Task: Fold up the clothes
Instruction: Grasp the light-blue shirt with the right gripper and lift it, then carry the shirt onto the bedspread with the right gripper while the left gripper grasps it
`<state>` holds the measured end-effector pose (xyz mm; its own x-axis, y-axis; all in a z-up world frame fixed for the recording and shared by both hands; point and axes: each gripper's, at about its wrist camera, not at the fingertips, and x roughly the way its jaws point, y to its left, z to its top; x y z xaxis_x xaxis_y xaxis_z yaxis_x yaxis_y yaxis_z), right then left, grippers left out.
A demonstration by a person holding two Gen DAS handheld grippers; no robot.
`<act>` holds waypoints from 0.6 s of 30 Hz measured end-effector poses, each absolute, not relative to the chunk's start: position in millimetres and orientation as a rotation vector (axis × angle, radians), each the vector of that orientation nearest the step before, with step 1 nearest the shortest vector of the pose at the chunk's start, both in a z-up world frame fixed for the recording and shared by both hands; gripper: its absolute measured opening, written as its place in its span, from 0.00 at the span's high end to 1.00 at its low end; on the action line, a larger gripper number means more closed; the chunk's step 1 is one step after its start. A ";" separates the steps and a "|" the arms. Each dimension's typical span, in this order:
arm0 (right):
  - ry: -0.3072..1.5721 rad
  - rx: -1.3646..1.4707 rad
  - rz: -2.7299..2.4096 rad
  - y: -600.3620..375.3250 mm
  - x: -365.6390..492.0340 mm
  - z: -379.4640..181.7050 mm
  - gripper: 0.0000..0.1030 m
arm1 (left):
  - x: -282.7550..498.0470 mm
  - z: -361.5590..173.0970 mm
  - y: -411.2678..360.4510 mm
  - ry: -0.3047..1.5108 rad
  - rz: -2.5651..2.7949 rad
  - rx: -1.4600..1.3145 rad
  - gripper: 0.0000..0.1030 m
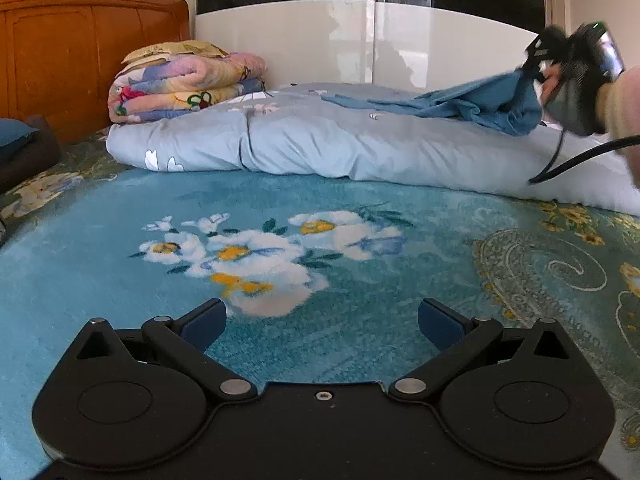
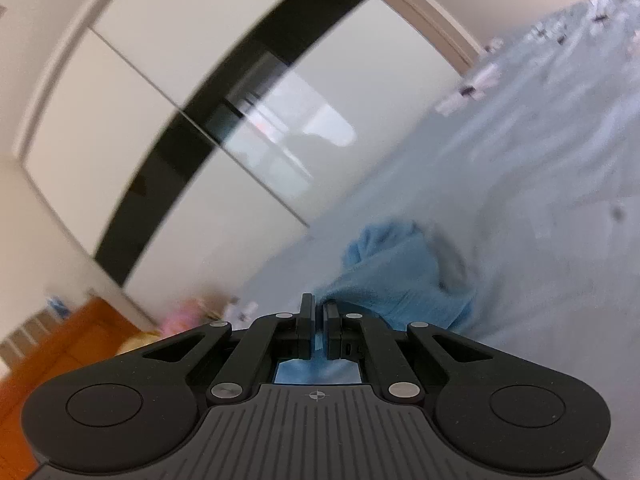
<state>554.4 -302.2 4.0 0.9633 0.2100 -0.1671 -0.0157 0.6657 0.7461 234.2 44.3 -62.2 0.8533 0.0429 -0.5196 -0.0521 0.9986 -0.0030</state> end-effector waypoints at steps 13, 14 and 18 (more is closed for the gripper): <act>0.164 0.785 0.396 -300.8 476.9 93.3 0.98 | 244.3 -67.1 47.6 0.613 0.054 -0.041 0.01; 0.164 0.778 0.416 -301.6 465.4 96.6 0.98 | 244.7 -67.1 47.6 0.615 0.056 -0.042 0.01; 0.158 0.780 0.524 -306.2 402.2 112.3 0.98 | 245.9 -64.6 52.1 0.641 0.054 -0.075 0.01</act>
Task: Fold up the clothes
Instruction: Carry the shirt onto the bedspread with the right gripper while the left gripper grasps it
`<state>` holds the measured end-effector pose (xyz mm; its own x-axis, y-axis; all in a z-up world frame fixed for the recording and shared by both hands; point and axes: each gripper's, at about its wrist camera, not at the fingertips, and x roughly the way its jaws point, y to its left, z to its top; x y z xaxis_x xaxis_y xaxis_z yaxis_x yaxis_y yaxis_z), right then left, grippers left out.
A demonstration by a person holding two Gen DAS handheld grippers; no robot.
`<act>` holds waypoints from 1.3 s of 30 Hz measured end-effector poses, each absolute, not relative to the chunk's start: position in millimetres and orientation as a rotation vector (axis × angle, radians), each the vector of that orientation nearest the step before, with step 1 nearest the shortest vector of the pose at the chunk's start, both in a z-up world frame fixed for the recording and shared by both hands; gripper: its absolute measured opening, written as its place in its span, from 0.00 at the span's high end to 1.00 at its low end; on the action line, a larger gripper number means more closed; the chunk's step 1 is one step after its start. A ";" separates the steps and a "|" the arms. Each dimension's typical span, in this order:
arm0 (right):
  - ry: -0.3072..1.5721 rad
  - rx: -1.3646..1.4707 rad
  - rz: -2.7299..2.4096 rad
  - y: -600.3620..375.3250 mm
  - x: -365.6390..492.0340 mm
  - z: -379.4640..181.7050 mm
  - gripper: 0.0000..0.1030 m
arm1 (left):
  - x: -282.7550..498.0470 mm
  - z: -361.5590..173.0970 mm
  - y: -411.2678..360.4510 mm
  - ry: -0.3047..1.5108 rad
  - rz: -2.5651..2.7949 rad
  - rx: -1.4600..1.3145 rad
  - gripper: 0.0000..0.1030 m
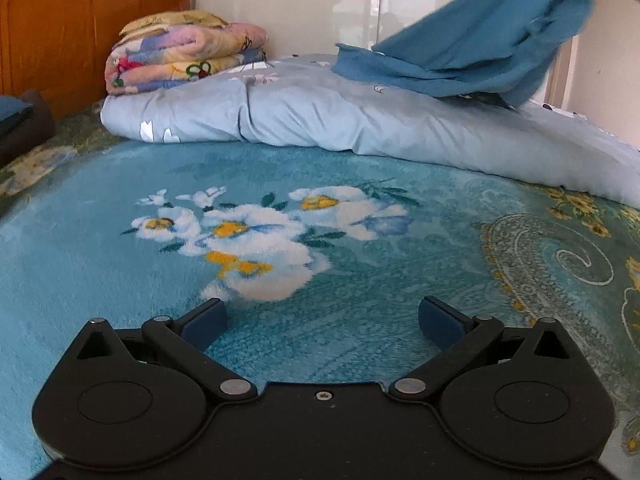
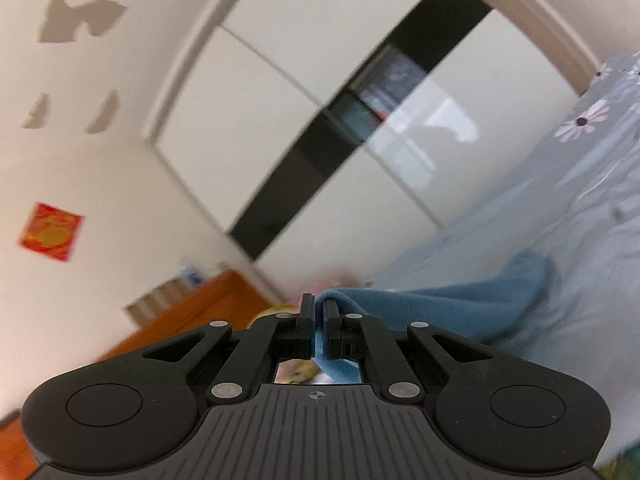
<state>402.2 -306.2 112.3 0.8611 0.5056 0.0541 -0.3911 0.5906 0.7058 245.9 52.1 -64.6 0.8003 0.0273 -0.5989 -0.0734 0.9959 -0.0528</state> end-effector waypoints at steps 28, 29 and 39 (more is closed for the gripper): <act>0.468 0.527 0.812 -310.0 110.3 125.4 0.96 | 2.7 34.9 53.7 0.626 -0.001 -0.263 0.02; 0.518 0.537 0.805 -299.4 122.0 114.6 0.96 | -1.8 36.6 55.0 0.623 0.002 -0.267 0.02; 0.707 0.504 0.966 -196.0 143.1 71.2 0.94 | 13.1 69.8 37.0 0.557 -0.119 -0.196 0.02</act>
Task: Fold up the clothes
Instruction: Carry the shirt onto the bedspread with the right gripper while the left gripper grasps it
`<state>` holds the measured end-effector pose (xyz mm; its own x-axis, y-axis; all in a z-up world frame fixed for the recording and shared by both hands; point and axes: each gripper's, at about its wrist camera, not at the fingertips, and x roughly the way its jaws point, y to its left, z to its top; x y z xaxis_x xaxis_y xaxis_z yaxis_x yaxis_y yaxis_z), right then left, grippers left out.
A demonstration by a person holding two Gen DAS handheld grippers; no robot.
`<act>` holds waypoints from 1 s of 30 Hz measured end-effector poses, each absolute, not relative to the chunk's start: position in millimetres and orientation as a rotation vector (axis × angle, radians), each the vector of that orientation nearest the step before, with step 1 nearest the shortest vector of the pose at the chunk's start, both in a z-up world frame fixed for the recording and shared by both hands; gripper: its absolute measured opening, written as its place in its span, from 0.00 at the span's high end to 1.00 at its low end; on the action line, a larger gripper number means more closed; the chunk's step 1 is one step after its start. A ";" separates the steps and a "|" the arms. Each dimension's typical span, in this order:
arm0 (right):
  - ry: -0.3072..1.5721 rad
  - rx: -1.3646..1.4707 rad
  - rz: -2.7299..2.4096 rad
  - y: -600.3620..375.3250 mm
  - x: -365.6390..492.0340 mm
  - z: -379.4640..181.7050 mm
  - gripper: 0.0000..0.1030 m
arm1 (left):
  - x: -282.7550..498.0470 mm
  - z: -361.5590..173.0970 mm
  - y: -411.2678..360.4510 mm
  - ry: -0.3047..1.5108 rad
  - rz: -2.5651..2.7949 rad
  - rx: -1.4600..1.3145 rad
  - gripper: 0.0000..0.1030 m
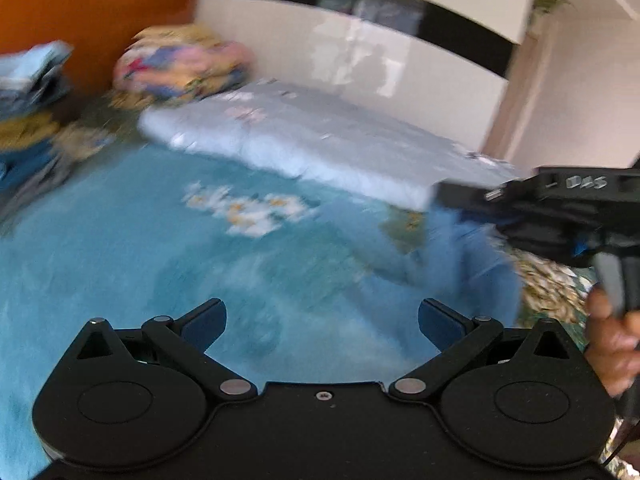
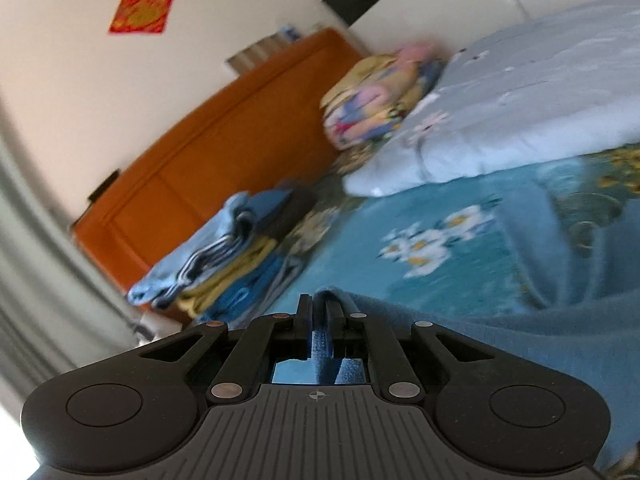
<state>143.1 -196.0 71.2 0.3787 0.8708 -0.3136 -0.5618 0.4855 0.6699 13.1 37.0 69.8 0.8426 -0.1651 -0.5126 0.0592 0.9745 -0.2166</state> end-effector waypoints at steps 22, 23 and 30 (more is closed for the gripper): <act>0.709 0.389 0.885 -240.8 123.6 54.2 0.46 | 64.1 37.3 14.5 0.640 -0.244 -0.268 0.67; 0.707 0.352 0.845 -249.9 116.7 51.8 0.41 | 65.4 35.7 18.8 0.647 -0.242 -0.290 0.67; 0.842 0.204 0.678 -272.7 69.4 1.8 0.38 | 81.4 14.7 24.4 0.729 -0.206 -0.361 0.50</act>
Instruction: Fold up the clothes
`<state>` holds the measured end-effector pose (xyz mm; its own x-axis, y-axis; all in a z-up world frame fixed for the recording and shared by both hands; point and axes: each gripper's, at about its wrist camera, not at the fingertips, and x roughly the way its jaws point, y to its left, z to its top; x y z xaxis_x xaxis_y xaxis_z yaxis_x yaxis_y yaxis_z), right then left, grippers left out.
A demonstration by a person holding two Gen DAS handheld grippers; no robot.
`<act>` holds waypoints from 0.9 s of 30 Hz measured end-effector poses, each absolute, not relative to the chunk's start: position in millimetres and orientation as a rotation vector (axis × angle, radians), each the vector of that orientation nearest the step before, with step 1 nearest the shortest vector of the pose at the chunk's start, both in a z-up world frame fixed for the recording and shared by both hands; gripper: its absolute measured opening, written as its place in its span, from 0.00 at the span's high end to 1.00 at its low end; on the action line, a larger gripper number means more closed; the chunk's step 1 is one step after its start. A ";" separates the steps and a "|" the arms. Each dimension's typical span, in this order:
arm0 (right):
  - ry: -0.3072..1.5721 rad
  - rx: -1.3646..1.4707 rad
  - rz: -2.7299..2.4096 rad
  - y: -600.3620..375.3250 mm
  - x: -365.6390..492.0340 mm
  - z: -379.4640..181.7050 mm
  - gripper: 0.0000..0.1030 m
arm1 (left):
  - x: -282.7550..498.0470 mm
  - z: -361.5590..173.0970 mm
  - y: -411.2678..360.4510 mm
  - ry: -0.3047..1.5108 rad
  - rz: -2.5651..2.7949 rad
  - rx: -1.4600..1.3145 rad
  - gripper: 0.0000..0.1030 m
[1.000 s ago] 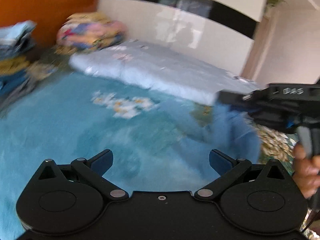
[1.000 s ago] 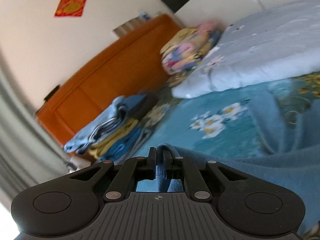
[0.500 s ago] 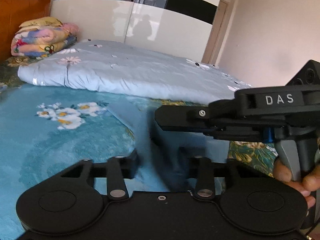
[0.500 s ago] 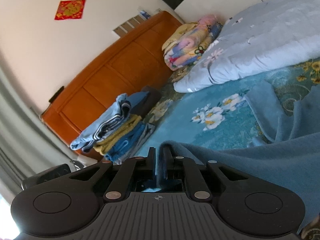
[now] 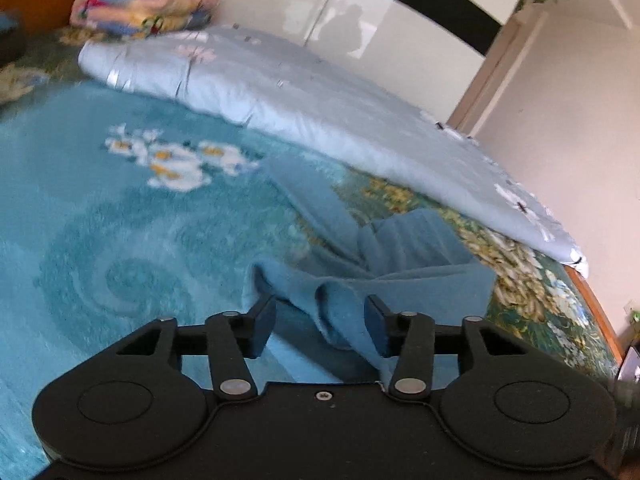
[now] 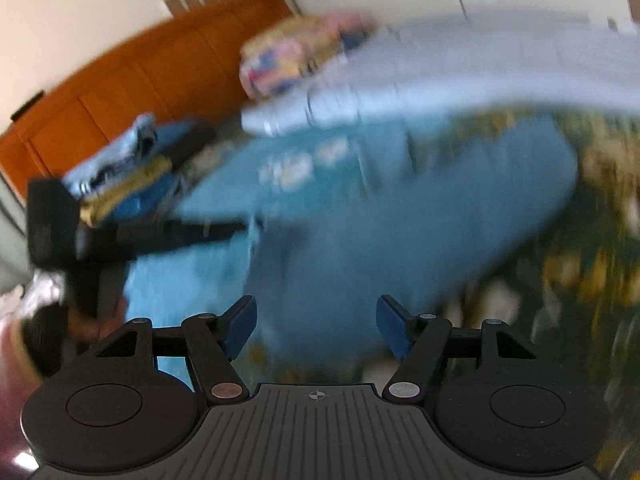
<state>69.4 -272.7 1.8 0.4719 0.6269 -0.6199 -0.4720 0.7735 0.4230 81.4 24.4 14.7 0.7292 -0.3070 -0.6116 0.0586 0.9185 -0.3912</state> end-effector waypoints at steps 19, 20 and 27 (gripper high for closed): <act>0.726 -0.076 0.435 -242.5 46.6 -5.4 0.76 | 107.9 -20.4 42.6 0.842 -0.244 -0.479 0.31; 0.728 -0.070 0.428 -245.4 48.6 -3.8 0.76 | 108.8 -23.1 41.9 0.844 -0.262 -0.497 0.33; 0.761 -0.050 0.418 -246.0 52.7 -2.2 0.76 | 114.5 -31.8 28.4 0.872 -0.333 -0.516 0.50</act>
<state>52.7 -246.0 -2.2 0.6461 0.3498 -0.6784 -0.3853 0.9167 0.1057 114.5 28.4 -31.8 0.6041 -0.4779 -0.6376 0.0690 0.8285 -0.5557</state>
